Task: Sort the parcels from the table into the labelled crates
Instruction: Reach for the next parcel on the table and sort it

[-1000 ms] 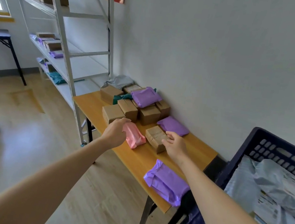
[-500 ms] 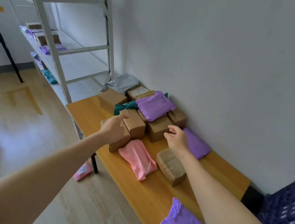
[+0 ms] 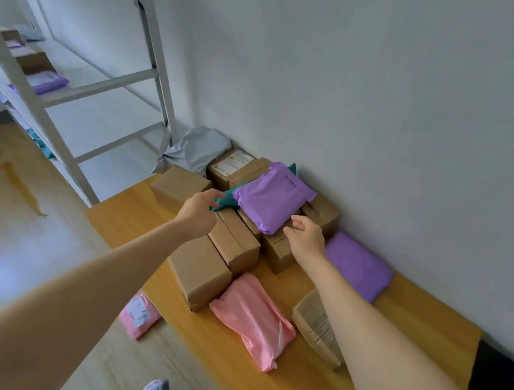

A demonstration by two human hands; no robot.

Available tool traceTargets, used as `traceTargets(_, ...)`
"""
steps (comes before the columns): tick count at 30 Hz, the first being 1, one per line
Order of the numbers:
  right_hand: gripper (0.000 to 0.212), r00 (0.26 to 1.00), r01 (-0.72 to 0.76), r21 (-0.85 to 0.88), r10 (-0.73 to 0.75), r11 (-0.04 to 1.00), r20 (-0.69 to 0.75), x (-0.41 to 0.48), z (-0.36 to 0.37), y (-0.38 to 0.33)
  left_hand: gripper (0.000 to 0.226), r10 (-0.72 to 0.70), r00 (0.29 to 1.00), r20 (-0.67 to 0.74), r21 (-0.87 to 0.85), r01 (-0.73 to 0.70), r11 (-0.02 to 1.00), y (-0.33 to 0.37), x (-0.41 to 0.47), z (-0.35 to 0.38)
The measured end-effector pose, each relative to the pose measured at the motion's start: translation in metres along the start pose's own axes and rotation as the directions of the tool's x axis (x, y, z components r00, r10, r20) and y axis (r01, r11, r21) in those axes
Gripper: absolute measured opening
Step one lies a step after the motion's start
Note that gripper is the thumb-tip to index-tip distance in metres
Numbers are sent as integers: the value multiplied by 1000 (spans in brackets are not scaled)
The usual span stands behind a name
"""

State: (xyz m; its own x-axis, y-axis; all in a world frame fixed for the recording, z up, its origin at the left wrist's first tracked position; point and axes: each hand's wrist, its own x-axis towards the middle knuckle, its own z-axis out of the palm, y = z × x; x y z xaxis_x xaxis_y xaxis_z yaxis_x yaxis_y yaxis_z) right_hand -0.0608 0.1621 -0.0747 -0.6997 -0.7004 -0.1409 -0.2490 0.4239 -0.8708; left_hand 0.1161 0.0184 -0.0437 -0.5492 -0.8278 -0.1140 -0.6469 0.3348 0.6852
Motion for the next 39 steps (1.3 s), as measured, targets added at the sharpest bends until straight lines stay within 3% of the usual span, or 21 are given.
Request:
traceTargets(7, 41, 987, -114, 19, 116, 993, -109, 43, 33, -6, 61, 83, 985, 149, -35, -79, 996, -11, 87, 3)
traceTargets(13, 43, 957, -191, 5, 187, 982, -221, 77, 65, -25, 56, 141, 927, 347, -22, -143, 990, -14, 155, -1)
traceTargets(19, 57, 956, -245, -74, 228, 967, -183, 98, 90, -40, 60, 217, 822, 526, -63, -217, 974, -15, 196, 16)
traceTargets(26, 65, 926, -352, -75, 336, 933, -173, 113, 108, -41, 55, 266, 746, 611, -161, -211, 964, -13, 221, 33)
traceTargets(30, 56, 914, -347, 0, 338, 938, -225, 116, 115, -39, 55, 207, 737, 644, -240, -63, 969, -10, 224, 43)
traceTargets(35, 50, 871, -371, 147, 399, 917, -288, 119, 115, -42, 37, 142, 717, 683, -321, 119, 940, -6, 227, 50)
traceTargets(39, 47, 859, -357, 212, 408, 910, -310, 113, 109, -43, 44, 201, 678, 707, -379, 122, 917, -1, 220, 52)
